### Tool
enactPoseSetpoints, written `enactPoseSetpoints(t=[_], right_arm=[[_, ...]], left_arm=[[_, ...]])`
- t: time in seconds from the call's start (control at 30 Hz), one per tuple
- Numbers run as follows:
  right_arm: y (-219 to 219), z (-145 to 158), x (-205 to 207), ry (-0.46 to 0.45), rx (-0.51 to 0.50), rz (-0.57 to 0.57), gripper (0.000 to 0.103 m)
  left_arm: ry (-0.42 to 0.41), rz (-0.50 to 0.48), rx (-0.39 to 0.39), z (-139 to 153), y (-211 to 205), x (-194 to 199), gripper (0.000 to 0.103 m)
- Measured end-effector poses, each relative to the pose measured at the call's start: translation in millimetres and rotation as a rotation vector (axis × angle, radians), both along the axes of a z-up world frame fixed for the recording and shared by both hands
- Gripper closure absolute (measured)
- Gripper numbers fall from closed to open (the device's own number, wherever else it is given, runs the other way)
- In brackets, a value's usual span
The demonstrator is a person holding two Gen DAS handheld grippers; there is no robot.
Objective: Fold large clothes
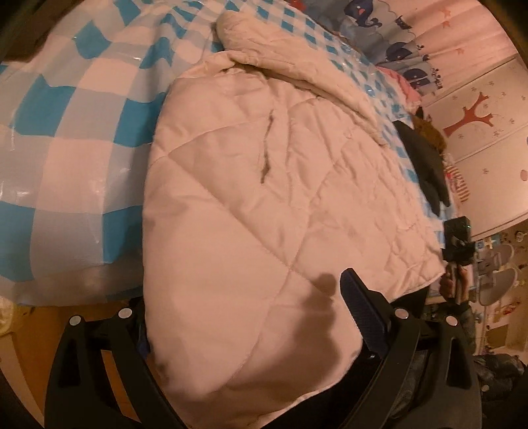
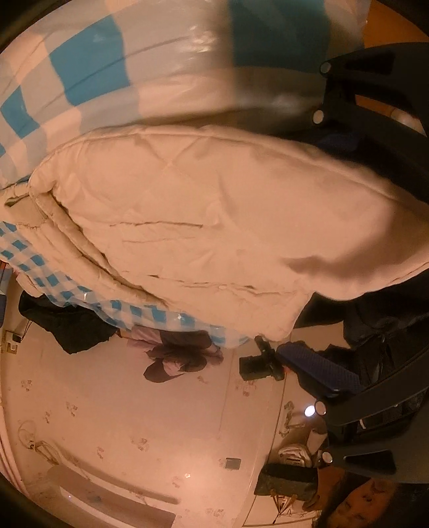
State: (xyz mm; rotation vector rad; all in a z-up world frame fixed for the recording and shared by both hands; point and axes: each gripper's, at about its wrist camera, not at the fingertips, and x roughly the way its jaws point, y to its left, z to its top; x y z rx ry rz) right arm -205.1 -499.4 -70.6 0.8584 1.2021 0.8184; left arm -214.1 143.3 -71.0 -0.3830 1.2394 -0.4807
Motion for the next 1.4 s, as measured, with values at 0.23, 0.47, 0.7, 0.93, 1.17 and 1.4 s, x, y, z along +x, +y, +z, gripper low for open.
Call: enactPoseSetpoints(t=[0.23, 0.47, 0.7, 0.93, 1.17, 1.4], right_arm=[[0, -4, -6, -0.03, -0.042, -0.058, 0.082], [0, 40, -15, -0.154, -0.014, -0.083, 0.087], [-4, 40, -49, -0.137, -0.064, 0.002, 0.083], [-13, 4, -53, -0.056, 0.039, -0.017, 0.039], [-15, 2, -56, -0.055, 0.061, -0.024, 0.038], [-11, 0, -66, -0.073, 0.043, -0.042, 0.082]], left_arm=[[-0.017, 0.04, -0.027, -1, 6, -11, 0.049], [-0.115, 0.031, -0.038, 49, -4, -26, 0.091], [-0.13, -0.074, -0.013, 60, 5, -68, 0.081], [-0.012, 0.032, -0.087, 2, 38, -71, 0.034], [-0.021, 0.025, -0.075, -3, 29, -67, 0.027], [-0.071, 0.033, -0.031, 2, 17, -65, 0.046]])
